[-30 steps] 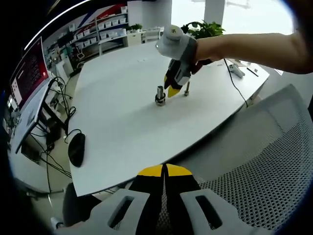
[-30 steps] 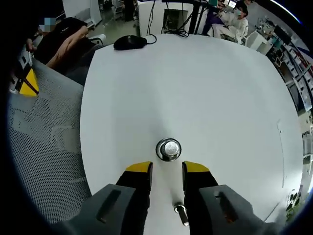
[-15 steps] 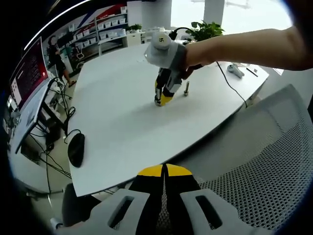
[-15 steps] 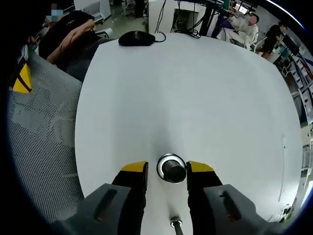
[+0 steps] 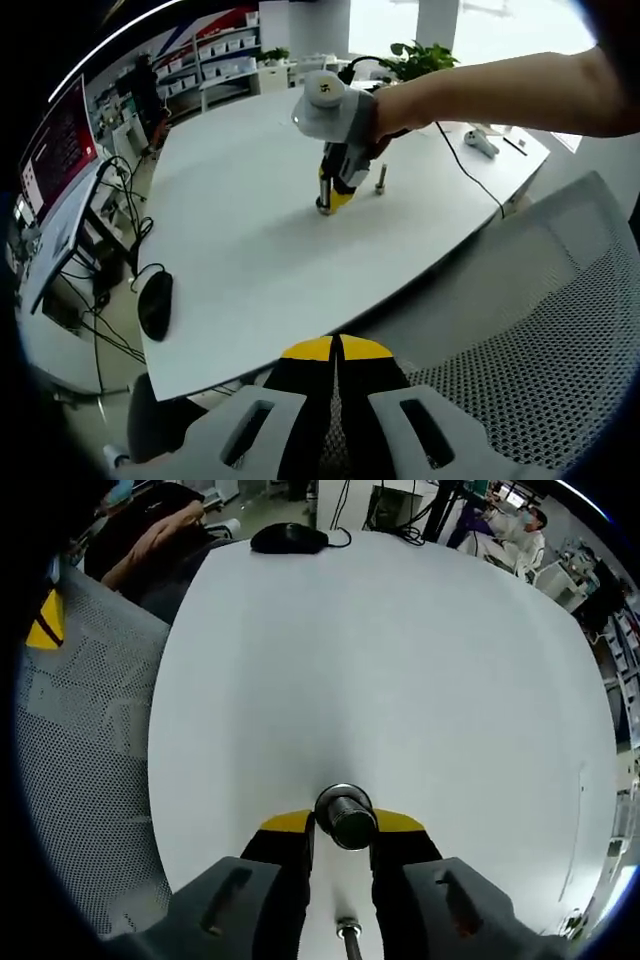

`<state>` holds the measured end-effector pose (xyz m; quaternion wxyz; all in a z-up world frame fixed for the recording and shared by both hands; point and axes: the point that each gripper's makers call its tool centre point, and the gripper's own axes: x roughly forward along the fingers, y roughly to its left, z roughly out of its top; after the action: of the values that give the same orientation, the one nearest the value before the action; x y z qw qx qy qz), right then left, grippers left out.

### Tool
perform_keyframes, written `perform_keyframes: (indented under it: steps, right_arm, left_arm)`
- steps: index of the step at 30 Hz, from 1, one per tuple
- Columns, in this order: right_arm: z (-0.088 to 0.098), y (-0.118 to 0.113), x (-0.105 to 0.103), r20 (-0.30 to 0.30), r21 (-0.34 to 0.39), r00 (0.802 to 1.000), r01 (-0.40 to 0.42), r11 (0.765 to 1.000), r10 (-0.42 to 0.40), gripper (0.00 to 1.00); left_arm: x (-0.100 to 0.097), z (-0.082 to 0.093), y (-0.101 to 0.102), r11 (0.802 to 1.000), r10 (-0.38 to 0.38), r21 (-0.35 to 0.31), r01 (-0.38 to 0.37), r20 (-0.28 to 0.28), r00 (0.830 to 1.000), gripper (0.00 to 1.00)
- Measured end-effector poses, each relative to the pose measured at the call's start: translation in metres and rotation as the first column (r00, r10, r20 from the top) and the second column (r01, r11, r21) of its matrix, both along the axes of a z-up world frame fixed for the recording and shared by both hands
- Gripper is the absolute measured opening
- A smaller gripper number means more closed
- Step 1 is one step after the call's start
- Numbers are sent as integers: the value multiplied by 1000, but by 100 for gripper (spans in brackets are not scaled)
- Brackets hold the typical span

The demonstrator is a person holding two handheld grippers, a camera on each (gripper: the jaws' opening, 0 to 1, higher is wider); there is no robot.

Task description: Place the washer onto the threaded stud by aligning its center hole with the stud, sliding it down to the base, and recovering from edge contact or off-axis alignment until the washer reaches the visible bottom stop.

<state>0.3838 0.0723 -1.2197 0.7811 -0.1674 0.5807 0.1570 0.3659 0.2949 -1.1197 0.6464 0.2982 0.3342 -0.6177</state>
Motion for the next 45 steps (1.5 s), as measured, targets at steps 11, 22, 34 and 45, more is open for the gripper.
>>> perform_keyframes:
  steps: [11,22,34,45]
  right_arm:
    - [4,-5,1,10,-23,1000,-11,1000,11,35]
    - [27,-7,6,126,36,992,19,999,-24,16]
    - [26,-25,-12,76,-43,995,-54,998,57,2]
    - [45,-15,-20,101,20,995,26,999,-27,7]
  left_arm:
    - [-1,0,0,1000,5,7,-5,-2,1000,0]
    - [-1,-1,0,1000,6,11,-6,0,1000,0]
    - [0,-1,1,1000,15,11,-15,1,1000,0]
    - [0,-1,1,1000,14,12,-14,2,1000,0]
